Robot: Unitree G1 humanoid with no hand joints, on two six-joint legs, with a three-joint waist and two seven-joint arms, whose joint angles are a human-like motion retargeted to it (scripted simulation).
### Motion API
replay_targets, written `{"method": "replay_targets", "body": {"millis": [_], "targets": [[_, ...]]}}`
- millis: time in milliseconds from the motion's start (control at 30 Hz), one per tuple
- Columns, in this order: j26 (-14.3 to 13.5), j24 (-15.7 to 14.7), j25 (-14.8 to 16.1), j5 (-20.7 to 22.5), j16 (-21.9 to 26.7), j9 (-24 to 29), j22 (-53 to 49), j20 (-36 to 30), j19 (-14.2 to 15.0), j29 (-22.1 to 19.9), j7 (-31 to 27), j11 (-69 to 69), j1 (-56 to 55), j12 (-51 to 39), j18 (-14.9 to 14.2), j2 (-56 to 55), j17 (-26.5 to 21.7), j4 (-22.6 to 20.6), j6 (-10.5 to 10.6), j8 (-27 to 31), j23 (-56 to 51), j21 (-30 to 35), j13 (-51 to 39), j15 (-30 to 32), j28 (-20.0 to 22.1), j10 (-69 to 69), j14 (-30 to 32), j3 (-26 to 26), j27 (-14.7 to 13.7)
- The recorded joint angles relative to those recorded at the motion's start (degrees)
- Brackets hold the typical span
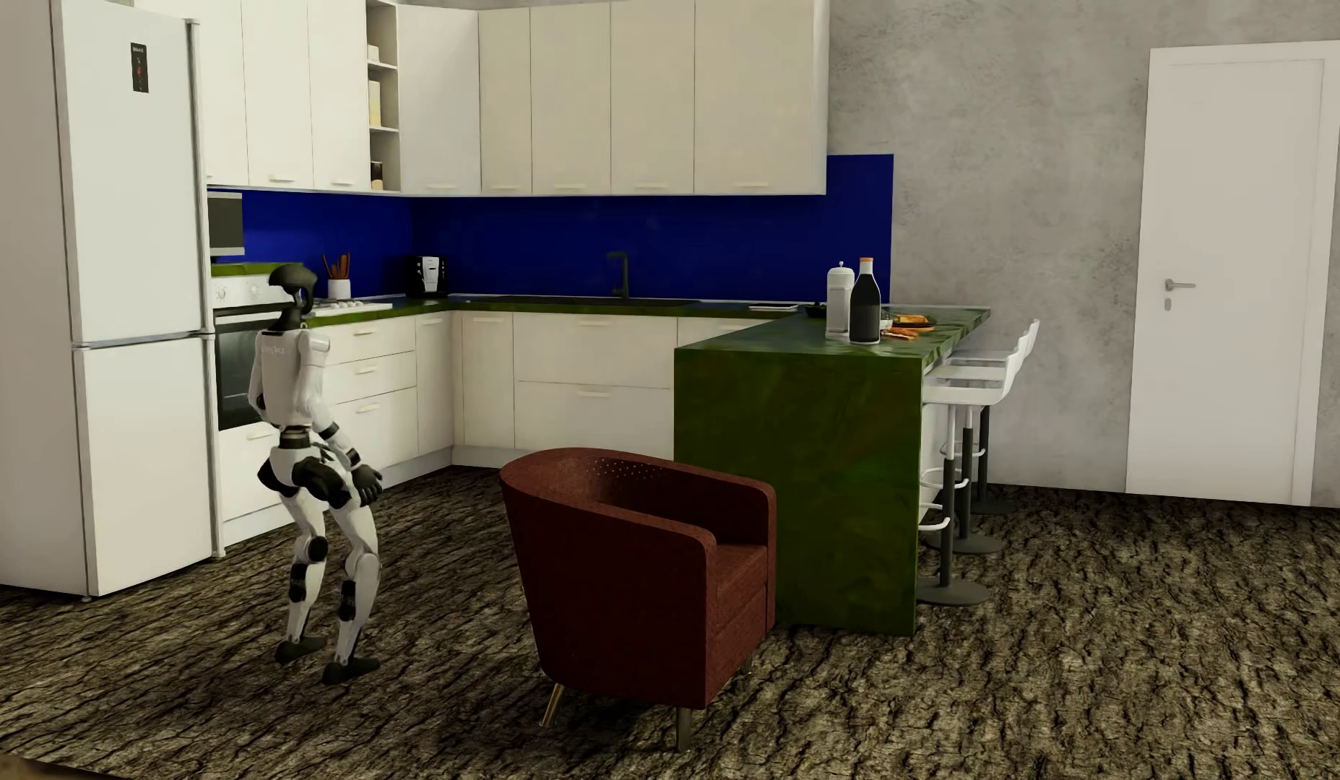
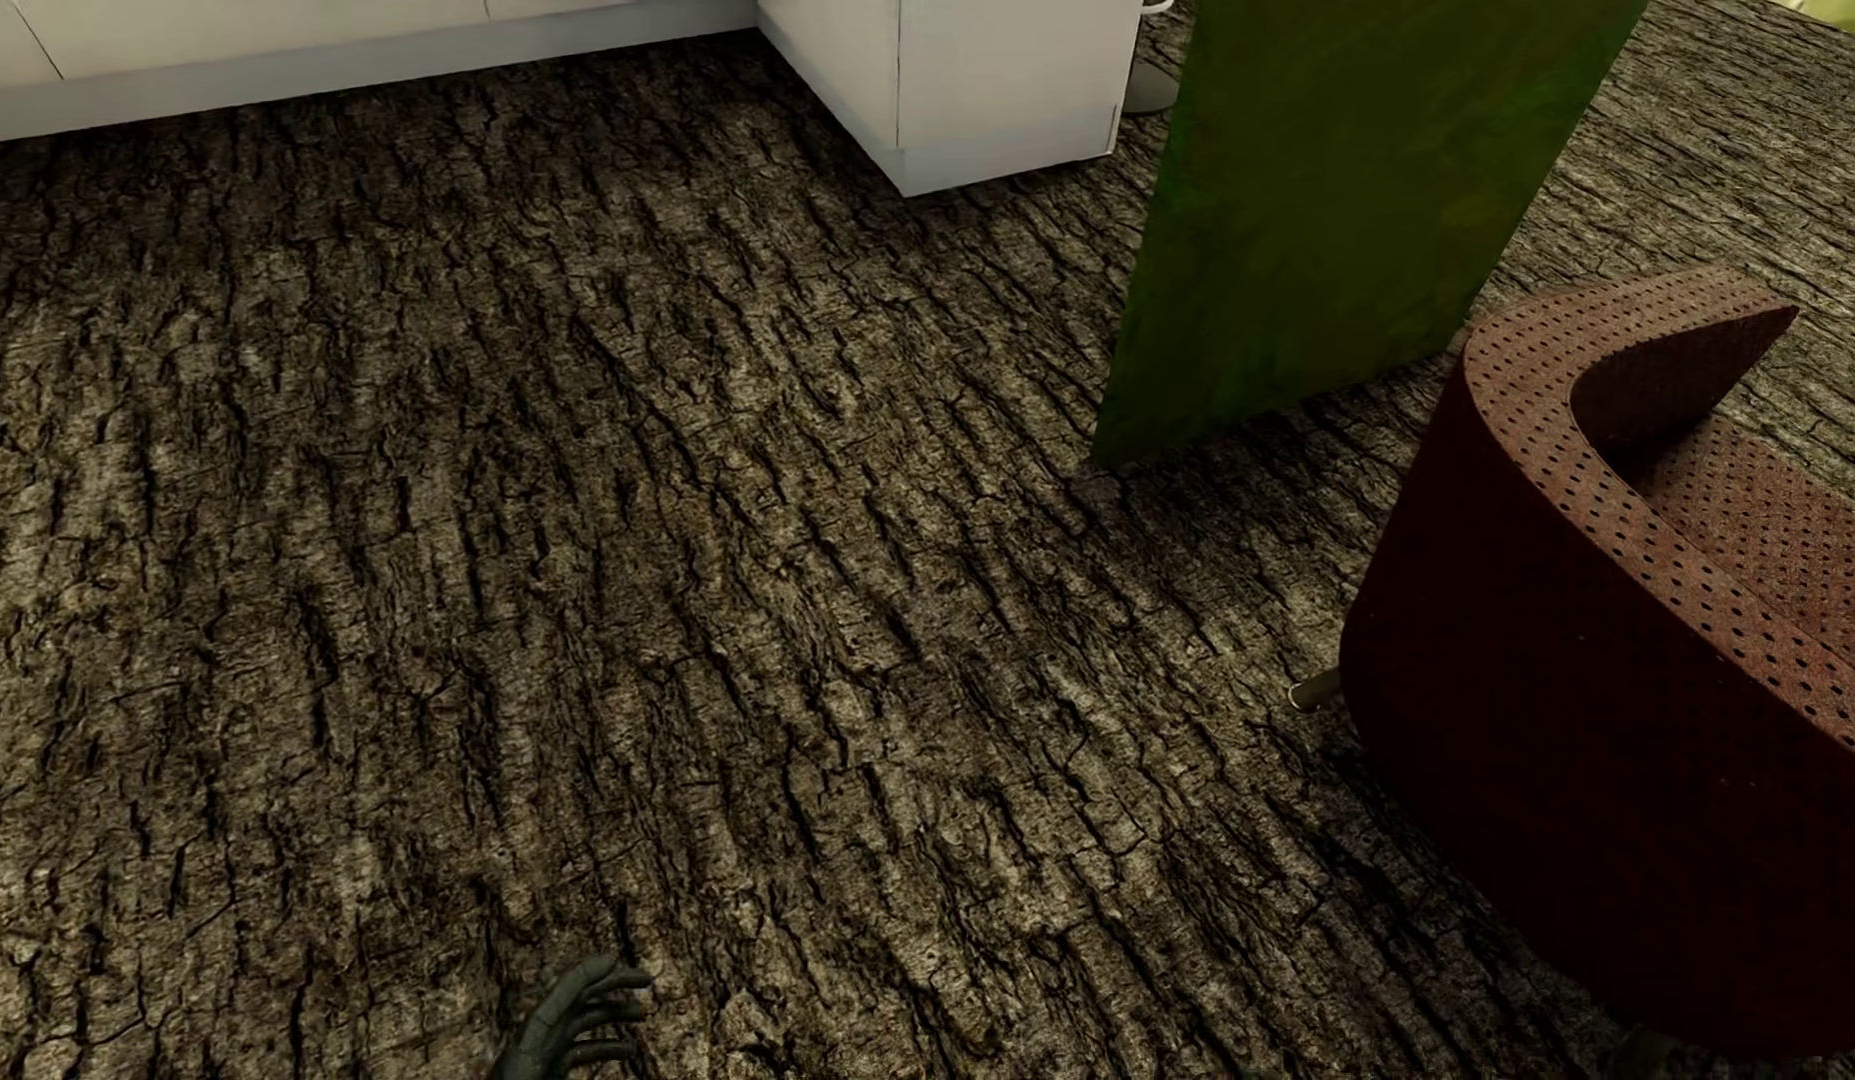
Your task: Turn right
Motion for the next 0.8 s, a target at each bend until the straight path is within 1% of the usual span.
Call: {"method": "replay_targets", "body": {"millis": [33,67,100,133,167,200,233,267,300,333,367,400,433,467,500,533,567,600,667,700,733,767,800], "targets": [[-0.50,-0.18,-0.54,1.07,-1.38,0.40,-0.07,0.10,-0.02,-0.38,-0.82,-0.73,0.29,0.33,-0.37,0.38,0.48,0.50,0.70,0.63,-0.64,0.47,0.10,0.40,0.40,0.51,-0.73,-0.48,-0.24],[-0.61,-0.57,-0.67,2.25,0.06,0.78,-1.20,-0.90,-0.01,-0.63,-1.64,-1.46,0.42,0.45,-0.53,0.52,1.39,0.73,1.36,1.48,-0.80,0.75,-0.20,0.93,0.40,1.02,-1.44,-1.11,-0.52],[-1.79,-1.25,-0.07,2.30,1.22,0.77,0.41,0.64,0.04,-0.81,-1.25,-1.78,1.11,0.09,-0.56,0.92,2.55,0.77,1.20,1.91,-0.79,1.25,0.48,0.92,-0.15,0.63,-1.61,-2.03,-0.80],[-2.13,-2.14,1.14,2.34,1.50,0.75,0.33,1.82,0.12,-0.68,-1.05,-3.01,1.58,0.02,-0.55,1.52,2.30,1.17,1.58,1.63,-0.86,2.28,0.25,1.48,-0.66,0.14,-1.66,-2.67,-0.42],[-2.77,-3.02,2.72,2.31,1.58,0.53,0.58,2.10,0.34,-0.49,-0.53,-5.13,2.22,0.71,-0.50,2.20,1.78,1.68,2.15,1.42,-1.18,2.55,-1.63,2.66,-1.07,-0.98,-1.45,-3.93,0.66],[-2.73,-3.66,3.81,1.92,1.79,0.34,0.11,2.11,0.33,-0.08,0.17,-5.71,3.09,0.59,-0.57,2.45,2.13,1.80,1.74,1.49,-1.56,1.66,-1.55,2.84,-1.81,-1.84,-1.43,-4.09,1.23],[-2.67,-4.00,4.15,1.95,1.70,0.53,0.62,1.94,0.42,0.08,0.42,-5.67,4.14,-0.63,-0.83,2.92,3.26,1.90,1.03,1.91,-1.41,0.87,-0.67,2.82,-2.61,-2.09,-1.74,-3.36,1.64],[-2.00,-4.11,3.91,2.68,-0.16,0.91,0.26,0.85,0.43,0.20,-1.74,-5.54,4.10,-2.38,-1.34,3.06,2.90,1.66,1.35,2.35,-0.68,1.61,-0.36,2.74,-3.00,-1.15,-2.54,-1.89,2.05],[-2.50,-4.07,3.91,2.96,-0.17,0.87,0.06,0.03,0.47,0.28,-2.75,-5.32,4.06,-1.83,-1.63,2.79,2.92,1.32,1.17,2.88,-1.00,1.98,-0.96,2.68,-3.20,-0.92,-2.88,-2.05,2.35],[-2.99,-3.98,4.07,3.25,1.34,0.70,-0.37,0.20,0.37,0.35,-2.63,-5.07,4.20,-0.28,-1.84,2.53,3.86,1.53,0.66,3.28,-1.44,1.36,-1.03,2.60,-3.40,-0.85,-3.15,-3.09,2.23],[-2.81,-3.84,4.01,2.89,1.33,0.66,-0.49,1.87,0.42,0.39,-1.89,-5.04,4.82,1.30,-1.97,2.55,3.52,1.98,0.21,2.97,-2.46,1.23,-0.43,2.74,-3.37,-0.93,-3.43,-3.99,2.04],[-1.96,-3.54,3.60,2.42,1.59,0.29,0.08,1.58,0.38,0.19,-1.73,-5.25,5.14,1.68,-2.16,2.57,3.89,2.25,-0.06,2.16,-1.39,0.71,-0.04,2.93,-3.27,-1.16,-3.53,-4.64,1.83],[-0.81,-3.07,3.26,2.72,1.26,-0.09,-0.02,1.03,0.37,0.20,-2.07,-6.53,5.02,1.59,-2.35,2.70,2.96,2.81,0.59,1.65,-1.18,0.60,-0.21,3.70,-3.24,-1.30,-3.68,-4.62,2.34],[-0.19,-2.50,3.10,2.53,1.15,-0.42,-0.31,1.38,0.42,0.18,-1.81,-7.05,5.41,1.31,-2.43,2.56,1.63,2.72,0.35,1.87,-1.07,2.13,-1.01,4.08,-3.44,-2.15,-3.46,-4.48,3.12],[0.03,-2.04,2.71,2.78,0.32,-0.01,-0.42,1.21,0.41,0.32,-2.86,-6.89,5.63,-0.30,-2.67,2.65,1.62,2.45,0.40,2.07,-1.04,1.02,-1.08,3.99,-3.49,-1.88,-3.85,-3.67,3.54],[-0.54,-1.98,2.36,3.12,1.26,-0.15,-1.23,0.15,0.31,0.31,-3.91,-6.53,5.61,-0.42,-3.01,2.24,2.53,2.18,0.30,2.47,-0.77,0.25,-0.89,3.83,-3.56,-1.71,-4.26,-3.12,3.60],[-1.73,-2.33,2.14,3.05,1.14,-0.31,-0.93,0.96,0.29,0.34,-4.64,-5.63,6.01,0.20,-3.21,1.70,2.65,1.50,-0.04,3.11,-0.62,1.06,-0.80,3.36,-3.56,-1.96,-4.74,-3.39,3.40],[-2.07,-3.13,1.93,2.74,0.89,0.76,-0.48,1.28,0.35,0.27,-4.29,-4.48,5.95,-0.23,-3.70,1.63,2.62,1.87,-0.34,2.80,-1.58,2.52,-0.26,3.05,-3.40,0.19,-4.83,-3.21,2.96],[-0.91,-4.32,1.50,3.56,0.12,1.49,-1.38,0.51,0.40,0.48,-4.39,-4.15,3.77,-0.35,-4.42,0.83,3.36,2.33,-0.02,4.51,-1.87,1.62,0.94,3.67,-3.35,5.29,-2.50,-3.50,1.27],[-0.23,-4.39,2.15,3.82,-0.09,1.15,-0.92,0.08,0.47,-0.33,-5.99,-4.23,5.06,-0.82,-5.15,0.44,3.29,1.48,0.30,5.41,-1.20,0.89,1.92,3.98,-3.62,3.34,-3.49,-3.35,-0.39],[0.01,-4.45,2.67,4.41,-0.23,0.72,0.12,0.69,0.46,-0.96,-7.00,-5.07,6.97,-1.37,-5.83,0.16,3.17,1.58,1.35,5.55,-0.35,0.68,1.62,4.65,-3.86,-0.69,-5.69,-4.21,-1.27],[-0.38,-4.56,2.98,3.86,0.24,0.44,0.55,2.09,0.88,-1.38,-5.96,-6.43,7.89,-0.37,-4.53,0.18,3.62,1.83,1.51,4.94,-1.13,1.78,0.11,5.75,-4.09,-2.97,-5.34,-6.59,-1.20],[-0.72,-4.56,3.08,2.40,0.98,0.55,0.83,1.34,-1.56,-1.49,-5.02,-5.89,9.01,-0.74,-4.85,0.11,3.80,2.27,1.15,2.78,-1.76,1.80,0.32,5.03,-4.30,-3.84,-5.08,-6.06,-0.87]]}}
